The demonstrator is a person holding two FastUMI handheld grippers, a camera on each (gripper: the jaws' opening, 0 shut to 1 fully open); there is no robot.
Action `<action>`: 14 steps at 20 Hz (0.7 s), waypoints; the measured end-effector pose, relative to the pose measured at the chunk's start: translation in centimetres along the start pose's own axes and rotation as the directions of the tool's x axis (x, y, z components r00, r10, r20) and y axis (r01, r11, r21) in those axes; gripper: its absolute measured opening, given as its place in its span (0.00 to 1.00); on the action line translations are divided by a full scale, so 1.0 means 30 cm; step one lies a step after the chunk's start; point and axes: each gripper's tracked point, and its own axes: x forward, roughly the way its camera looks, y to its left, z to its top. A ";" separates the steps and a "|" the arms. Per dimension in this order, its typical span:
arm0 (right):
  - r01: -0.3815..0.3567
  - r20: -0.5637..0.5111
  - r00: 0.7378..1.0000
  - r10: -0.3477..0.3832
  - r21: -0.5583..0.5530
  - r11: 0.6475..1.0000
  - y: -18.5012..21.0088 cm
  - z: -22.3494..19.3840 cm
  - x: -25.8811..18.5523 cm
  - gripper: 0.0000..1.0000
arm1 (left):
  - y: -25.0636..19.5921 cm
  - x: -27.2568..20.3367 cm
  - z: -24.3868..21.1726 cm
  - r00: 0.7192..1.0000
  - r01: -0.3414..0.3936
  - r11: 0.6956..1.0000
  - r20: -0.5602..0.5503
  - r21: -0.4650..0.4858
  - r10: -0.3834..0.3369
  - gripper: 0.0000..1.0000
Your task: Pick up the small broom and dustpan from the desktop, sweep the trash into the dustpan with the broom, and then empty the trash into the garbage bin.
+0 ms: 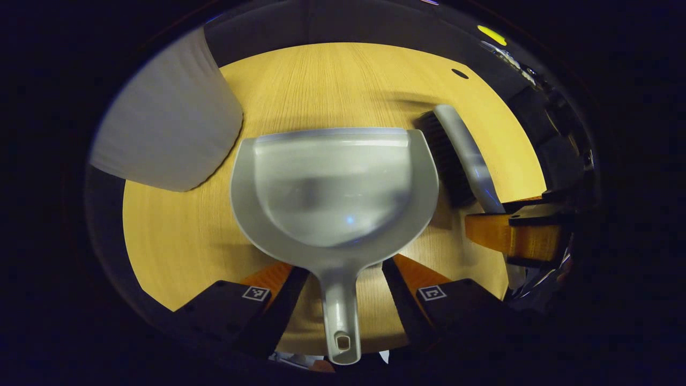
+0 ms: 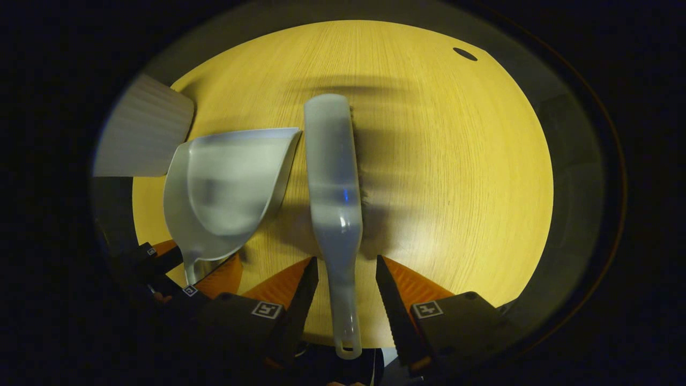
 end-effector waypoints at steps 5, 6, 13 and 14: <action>-0.044 0.156 0.987 0.040 0.019 0.999 -0.019 -0.004 -0.154 0.98 | 0.002 -0.119 -0.008 0.981 -0.033 0.999 0.190 0.030 0.027 0.83; -0.048 0.207 0.977 0.043 0.023 0.999 -0.031 -0.002 -0.207 0.92 | -0.005 -0.169 -0.018 0.966 -0.031 0.999 0.259 0.042 0.020 0.83; -0.045 0.614 0.785 0.079 -0.070 0.997 -0.012 -0.105 -0.643 0.98 | 0.075 -0.473 -0.135 0.713 0.081 0.997 0.699 -0.016 -0.047 0.83; -0.029 0.684 0.724 0.085 -0.094 0.995 0.011 -0.110 -0.697 0.98 | 0.108 -0.517 -0.154 0.636 0.044 0.999 0.772 -0.010 -0.020 0.83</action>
